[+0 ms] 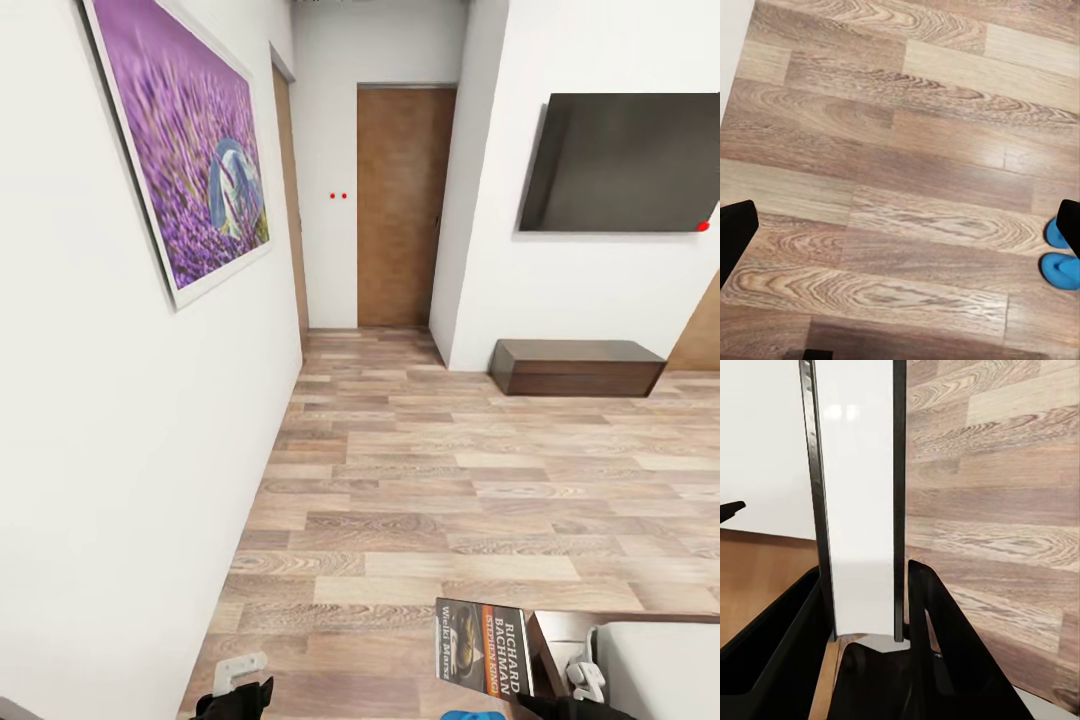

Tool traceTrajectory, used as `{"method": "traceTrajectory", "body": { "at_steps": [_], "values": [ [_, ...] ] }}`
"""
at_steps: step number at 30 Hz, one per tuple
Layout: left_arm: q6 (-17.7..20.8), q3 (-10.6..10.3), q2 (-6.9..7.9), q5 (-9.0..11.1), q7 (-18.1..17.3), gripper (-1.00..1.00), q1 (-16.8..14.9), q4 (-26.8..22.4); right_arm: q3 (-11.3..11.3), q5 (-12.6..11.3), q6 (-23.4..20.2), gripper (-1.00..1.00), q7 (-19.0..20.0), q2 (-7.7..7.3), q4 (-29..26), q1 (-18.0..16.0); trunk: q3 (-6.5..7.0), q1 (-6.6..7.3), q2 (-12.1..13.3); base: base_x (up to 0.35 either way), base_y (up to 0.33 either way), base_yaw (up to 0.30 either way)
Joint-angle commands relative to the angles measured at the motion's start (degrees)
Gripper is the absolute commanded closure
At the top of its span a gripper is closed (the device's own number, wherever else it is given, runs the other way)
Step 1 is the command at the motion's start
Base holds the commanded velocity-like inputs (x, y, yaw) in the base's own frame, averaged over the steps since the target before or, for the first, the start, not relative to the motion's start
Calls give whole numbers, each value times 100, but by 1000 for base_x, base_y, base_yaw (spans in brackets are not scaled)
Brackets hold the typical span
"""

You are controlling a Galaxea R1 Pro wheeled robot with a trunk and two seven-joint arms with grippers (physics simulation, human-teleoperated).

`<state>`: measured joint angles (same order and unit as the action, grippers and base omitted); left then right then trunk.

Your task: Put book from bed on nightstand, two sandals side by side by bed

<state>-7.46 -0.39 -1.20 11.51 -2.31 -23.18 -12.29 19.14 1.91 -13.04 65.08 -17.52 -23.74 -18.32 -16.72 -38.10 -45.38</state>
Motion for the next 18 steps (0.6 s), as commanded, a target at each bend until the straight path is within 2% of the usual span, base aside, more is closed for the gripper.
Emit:
{"method": "traceTrajectory", "body": {
  "at_steps": [1, 18],
  "values": [
    [-18, -5, 1, 53, -24, -100, -4, 7, 37, 21, -59, 100, 31, 5, -2, -4, 2, -1, -5, 0, 0, 0],
    [-18, -5, 6, 45, -24, -100, -4, 5, 37, 20, -59, 100, 31, 3, 0, -4, 45, -1, -5, 0, 0, 0]
  ]
}}
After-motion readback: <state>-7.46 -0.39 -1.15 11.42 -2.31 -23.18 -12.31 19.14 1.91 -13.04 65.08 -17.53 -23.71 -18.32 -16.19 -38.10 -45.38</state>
